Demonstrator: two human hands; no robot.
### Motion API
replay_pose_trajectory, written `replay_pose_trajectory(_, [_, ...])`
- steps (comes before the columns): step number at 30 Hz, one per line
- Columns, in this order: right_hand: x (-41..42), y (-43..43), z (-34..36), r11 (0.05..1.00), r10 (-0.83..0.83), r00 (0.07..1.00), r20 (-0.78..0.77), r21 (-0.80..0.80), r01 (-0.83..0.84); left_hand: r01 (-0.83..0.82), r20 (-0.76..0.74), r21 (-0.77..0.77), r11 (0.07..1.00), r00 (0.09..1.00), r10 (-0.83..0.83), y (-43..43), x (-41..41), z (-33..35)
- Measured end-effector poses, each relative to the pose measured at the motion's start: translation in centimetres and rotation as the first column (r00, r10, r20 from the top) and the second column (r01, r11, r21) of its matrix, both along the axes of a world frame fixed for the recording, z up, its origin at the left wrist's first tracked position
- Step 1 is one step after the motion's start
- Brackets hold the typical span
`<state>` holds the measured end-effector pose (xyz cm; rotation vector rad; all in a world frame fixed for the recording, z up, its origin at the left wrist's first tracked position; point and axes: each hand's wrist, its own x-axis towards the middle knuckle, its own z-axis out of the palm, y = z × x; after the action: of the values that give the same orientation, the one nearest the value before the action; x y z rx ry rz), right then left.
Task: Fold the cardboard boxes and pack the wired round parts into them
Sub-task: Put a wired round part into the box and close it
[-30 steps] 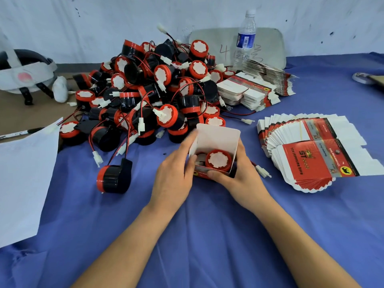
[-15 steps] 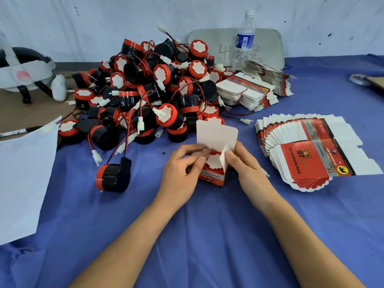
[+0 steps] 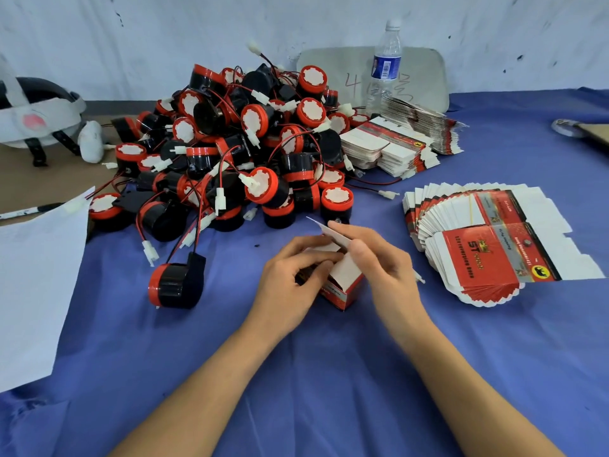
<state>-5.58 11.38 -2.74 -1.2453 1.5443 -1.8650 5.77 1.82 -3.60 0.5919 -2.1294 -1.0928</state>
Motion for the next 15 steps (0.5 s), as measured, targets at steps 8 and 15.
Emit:
replay_pose_trajectory(8, [0.18,-0.04,0.38,0.983,-0.18,0.984,0.007,-0.04,0.18,0.066,0.009,0.008,0.998,0.998,-0.066,0.35,0.01,0.29])
replay_pose_trajectory(15, [0.09,-0.03,-0.04,0.955,-0.293,0.942,-0.166,0.001,0.297,0.069,-0.059,0.088,0.994,0.996,-0.064,0.56,-0.15,0.17])
